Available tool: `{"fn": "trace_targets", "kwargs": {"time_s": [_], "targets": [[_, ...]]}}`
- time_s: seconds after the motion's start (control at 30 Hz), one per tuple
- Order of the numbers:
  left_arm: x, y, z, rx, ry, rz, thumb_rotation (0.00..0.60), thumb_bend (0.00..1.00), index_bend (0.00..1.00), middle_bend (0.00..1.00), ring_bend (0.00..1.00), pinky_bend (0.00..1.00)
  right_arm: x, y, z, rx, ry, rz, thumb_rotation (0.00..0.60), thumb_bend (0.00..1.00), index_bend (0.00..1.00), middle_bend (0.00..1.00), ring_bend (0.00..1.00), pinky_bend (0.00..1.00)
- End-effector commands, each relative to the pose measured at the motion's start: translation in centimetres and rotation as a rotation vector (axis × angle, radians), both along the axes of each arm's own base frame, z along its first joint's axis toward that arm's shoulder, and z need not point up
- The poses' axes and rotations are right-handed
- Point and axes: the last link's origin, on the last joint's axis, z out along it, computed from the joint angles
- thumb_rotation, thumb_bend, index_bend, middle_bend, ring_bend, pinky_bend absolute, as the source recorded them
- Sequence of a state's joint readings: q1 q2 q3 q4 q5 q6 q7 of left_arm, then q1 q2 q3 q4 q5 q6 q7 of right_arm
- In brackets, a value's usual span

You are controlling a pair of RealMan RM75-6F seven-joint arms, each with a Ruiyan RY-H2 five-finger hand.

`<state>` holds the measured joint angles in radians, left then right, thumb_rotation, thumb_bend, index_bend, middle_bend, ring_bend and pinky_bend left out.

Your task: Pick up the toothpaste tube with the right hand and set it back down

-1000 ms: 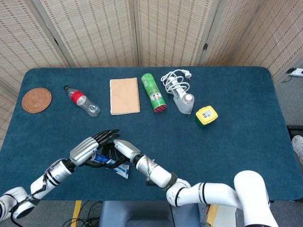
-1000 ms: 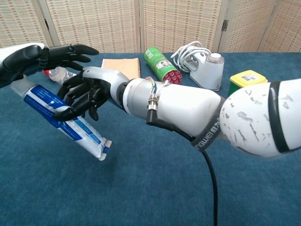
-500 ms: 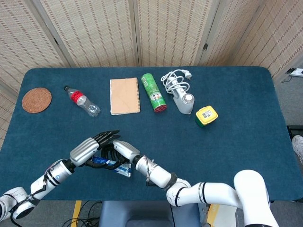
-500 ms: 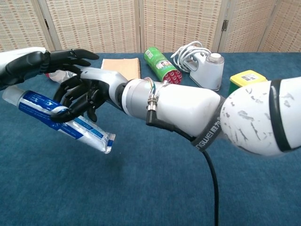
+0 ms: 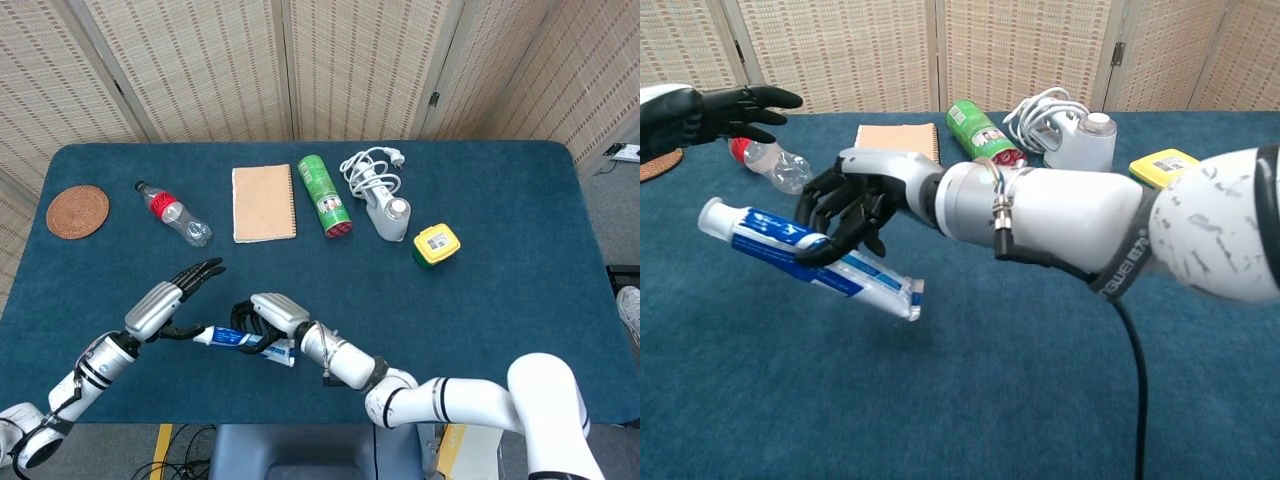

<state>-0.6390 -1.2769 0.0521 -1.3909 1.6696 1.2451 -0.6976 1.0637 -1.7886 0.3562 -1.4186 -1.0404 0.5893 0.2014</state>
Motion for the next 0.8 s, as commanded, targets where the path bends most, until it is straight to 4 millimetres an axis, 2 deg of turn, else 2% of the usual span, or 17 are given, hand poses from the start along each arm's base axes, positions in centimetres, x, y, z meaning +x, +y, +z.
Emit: {"fn": "trace_targets", "kwargs": {"time_s": [0.03, 0.27, 0.5, 0.6, 0.67, 0.73, 0.8], "targets": [[-1.0, 0.3, 0.7, 0.028, -0.010, 0.041, 0.052, 0.00, 0.00, 0.00, 0.00, 0.13, -1.6, -1.0, 1.5, -0.064, 0.175, 0.131, 0.600, 0.53, 0.51, 0.67, 0.62, 0.71], [-2.4, 0.6, 1.6, 0.073, -0.026, 0.101, 0.051, 0.00, 0.00, 0.00, 0.00, 0.13, -3.9, -2.2, 3.5, -0.177, 0.424, 0.304, 0.600, 0.48, 0.45, 0.62, 0.56, 0.63], [-3.4, 0.6, 1.9, 0.107, -0.024, 0.145, 0.051, 0.00, 0.00, 0.00, 0.00, 0.13, -6.1, -2.4, 4.8, -0.260, 0.571, 0.407, 0.600, 0.39, 0.38, 0.50, 0.45, 0.53], [-3.7, 0.6, 2.1, 0.118, -0.026, 0.164, 0.056, 0.00, 0.00, 0.00, 0.00, 0.13, -6.9, -2.4, 5.3, -0.286, 0.606, 0.426, 0.600, 0.32, 0.27, 0.41, 0.35, 0.46], [-4.0, 0.6, 2.3, 0.130, -0.027, 0.179, 0.059, 0.00, 0.00, 0.00, 0.00, 0.13, -7.5, -2.5, 5.8, -0.302, 0.613, 0.420, 0.600, 0.24, 0.11, 0.32, 0.27, 0.40], [-4.3, 0.5, 2.6, 0.143, -0.030, 0.199, 0.069, 0.00, 0.00, 0.00, 0.00, 0.13, -7.9, -2.6, 6.7, -0.319, 0.601, 0.398, 0.600, 0.21, 0.02, 0.27, 0.22, 0.38], [-4.7, 0.5, 2.9, 0.160, -0.035, 0.224, 0.089, 0.00, 0.00, 0.00, 0.00, 0.13, -8.4, -2.7, 7.8, -0.350, 0.585, 0.378, 0.600, 0.21, 0.00, 0.24, 0.20, 0.36]]}}
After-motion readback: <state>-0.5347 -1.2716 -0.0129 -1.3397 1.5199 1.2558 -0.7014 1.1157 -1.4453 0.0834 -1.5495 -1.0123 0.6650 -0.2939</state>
